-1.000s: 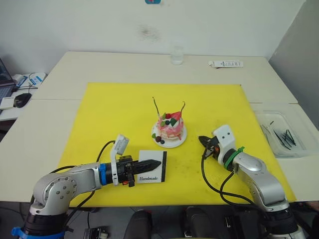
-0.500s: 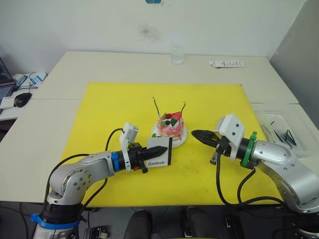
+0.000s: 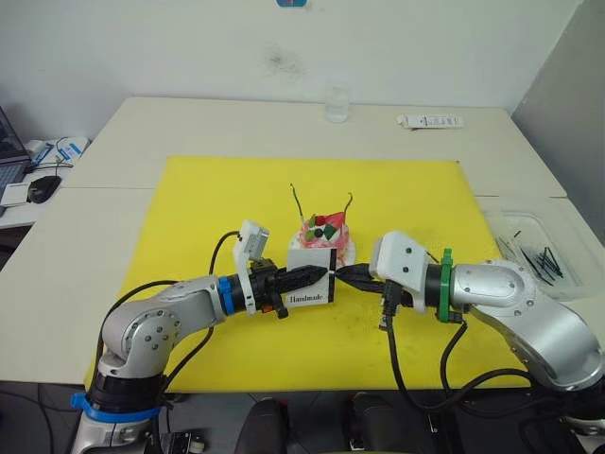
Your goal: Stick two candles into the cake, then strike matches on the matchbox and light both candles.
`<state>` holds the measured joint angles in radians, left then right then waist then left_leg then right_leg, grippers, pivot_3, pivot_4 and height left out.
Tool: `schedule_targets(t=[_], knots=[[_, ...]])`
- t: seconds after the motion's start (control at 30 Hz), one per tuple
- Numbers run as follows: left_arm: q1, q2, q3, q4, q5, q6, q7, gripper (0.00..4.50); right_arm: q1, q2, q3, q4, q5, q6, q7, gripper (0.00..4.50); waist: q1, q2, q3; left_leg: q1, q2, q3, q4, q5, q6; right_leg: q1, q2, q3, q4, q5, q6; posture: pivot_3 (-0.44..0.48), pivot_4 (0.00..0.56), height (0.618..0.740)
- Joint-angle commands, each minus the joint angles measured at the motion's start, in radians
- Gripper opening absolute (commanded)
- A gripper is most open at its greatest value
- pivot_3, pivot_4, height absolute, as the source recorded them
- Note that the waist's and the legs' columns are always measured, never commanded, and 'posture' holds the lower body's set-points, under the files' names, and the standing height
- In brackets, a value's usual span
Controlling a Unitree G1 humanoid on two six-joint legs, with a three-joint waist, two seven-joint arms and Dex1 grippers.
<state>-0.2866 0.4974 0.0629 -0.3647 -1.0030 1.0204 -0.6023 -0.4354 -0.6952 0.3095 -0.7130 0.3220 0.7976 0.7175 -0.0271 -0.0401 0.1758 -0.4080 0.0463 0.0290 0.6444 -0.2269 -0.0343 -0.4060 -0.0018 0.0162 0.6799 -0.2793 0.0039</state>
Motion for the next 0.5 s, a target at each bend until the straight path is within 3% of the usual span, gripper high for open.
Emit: schedule_targets(t=[0.03, 0.5], knots=[[-0.007, 0.001, 0.006, -0.018, -0.018, 0.000, -0.012, 0.00, -0.033, -0.002, 0.009, 0.003, -0.035, -0.015, -0.005, 0.01, 0.000, 0.000, 0.000, 0.000, 0.000, 0.000, 0.000, 0.000, 0.000, 0.000, 0.000, 0.000, 0.000, 0.000, 0.000, 0.000, 0.150, 0.740], [-0.004, -0.004, 0.006, -0.019, -0.023, 0.000, -0.007, 0.00, -0.036, -0.016, 0.044, 0.046, -0.095, -0.036, 0.015, 0.01, 0.000, 0.000, 0.000, 0.000, 0.000, 0.000, 0.000, 0.000, 0.000, 0.000, 0.000, 0.000, 0.000, 0.000, 0.000, 0.000, 0.150, 0.740]])
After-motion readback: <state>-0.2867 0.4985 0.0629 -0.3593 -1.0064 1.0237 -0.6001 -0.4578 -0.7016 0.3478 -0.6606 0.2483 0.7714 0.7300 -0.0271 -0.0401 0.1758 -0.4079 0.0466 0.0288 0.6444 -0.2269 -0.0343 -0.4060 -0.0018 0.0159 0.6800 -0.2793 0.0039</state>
